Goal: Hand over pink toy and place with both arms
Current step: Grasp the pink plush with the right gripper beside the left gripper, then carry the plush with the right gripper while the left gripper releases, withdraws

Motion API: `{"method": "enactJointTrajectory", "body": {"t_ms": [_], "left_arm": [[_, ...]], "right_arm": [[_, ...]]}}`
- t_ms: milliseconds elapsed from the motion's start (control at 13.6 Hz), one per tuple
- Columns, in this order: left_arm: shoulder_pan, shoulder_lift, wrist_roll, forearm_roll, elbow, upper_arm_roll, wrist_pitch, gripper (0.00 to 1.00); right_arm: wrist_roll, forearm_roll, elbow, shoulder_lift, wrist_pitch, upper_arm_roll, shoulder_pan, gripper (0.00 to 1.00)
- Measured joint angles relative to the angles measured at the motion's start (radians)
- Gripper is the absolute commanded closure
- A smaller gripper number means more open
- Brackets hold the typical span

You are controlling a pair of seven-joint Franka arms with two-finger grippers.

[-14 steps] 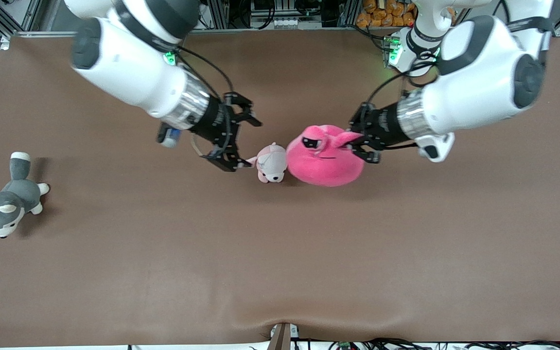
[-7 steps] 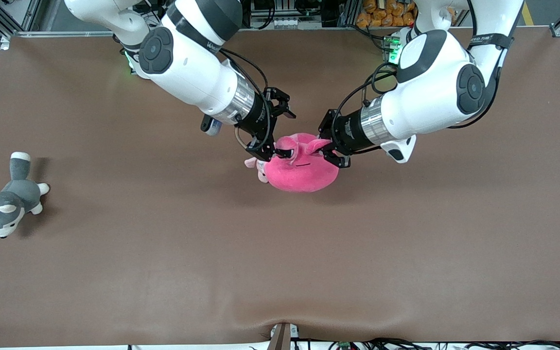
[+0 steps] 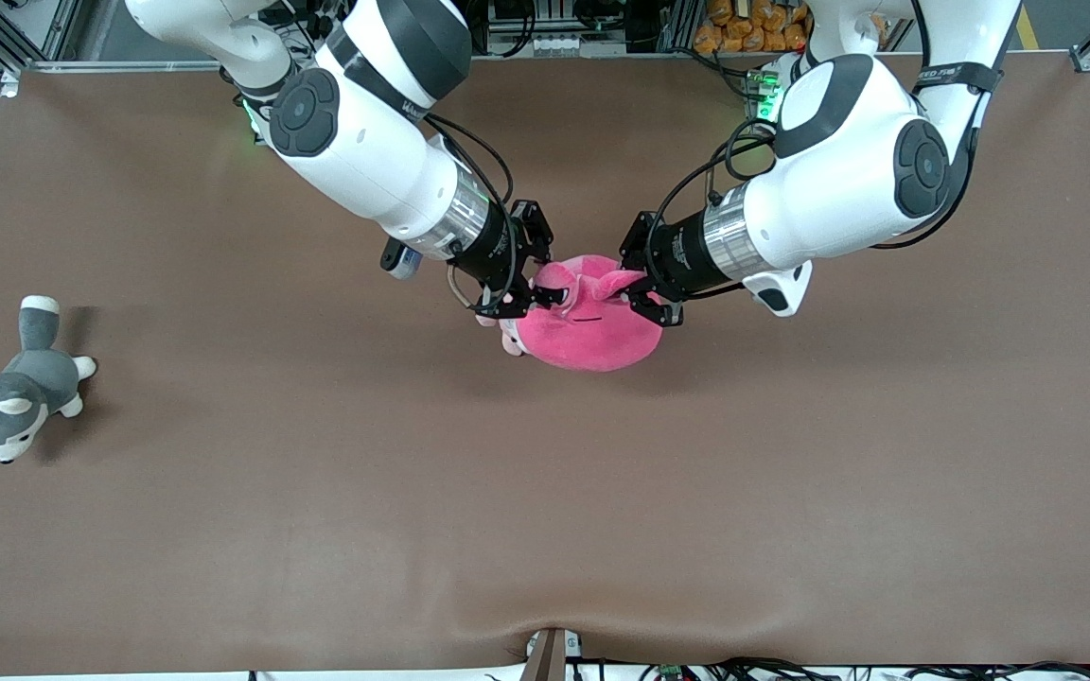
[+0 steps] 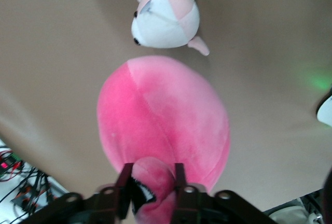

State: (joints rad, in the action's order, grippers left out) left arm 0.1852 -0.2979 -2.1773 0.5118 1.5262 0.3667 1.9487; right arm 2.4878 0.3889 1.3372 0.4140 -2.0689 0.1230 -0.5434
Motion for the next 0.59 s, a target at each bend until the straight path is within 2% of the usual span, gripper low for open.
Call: {"method": "enactJointTrajectory", "body": {"t_ms": [74,221,295,589], "left_arm": [[0.0,0.0,0.0,0.0,0.0,0.0,0.0,1.0],[0.0,0.0,0.0,0.0,-0.001,0.0,0.001,0.17],[-0.002,0.0,-0.003,0.0,-0.002,-0.002,0.002,0.0],[-0.027,0.0,-0.006,0.0,-0.007,-0.015,0.0,0.0]], "right_arm": [[0.0,0.0,-0.005,0.0,-0.005,-0.002,0.002,1.0],[0.001,0.0,-0.013,0.0,-0.005,-0.004,0.007,1.0],[0.001,0.0,-0.015,0.0,-0.005,-0.004,0.008,1.0],[0.002,0.0,-0.017,0.001,-0.001,-0.008,0.029,1.0]]}}
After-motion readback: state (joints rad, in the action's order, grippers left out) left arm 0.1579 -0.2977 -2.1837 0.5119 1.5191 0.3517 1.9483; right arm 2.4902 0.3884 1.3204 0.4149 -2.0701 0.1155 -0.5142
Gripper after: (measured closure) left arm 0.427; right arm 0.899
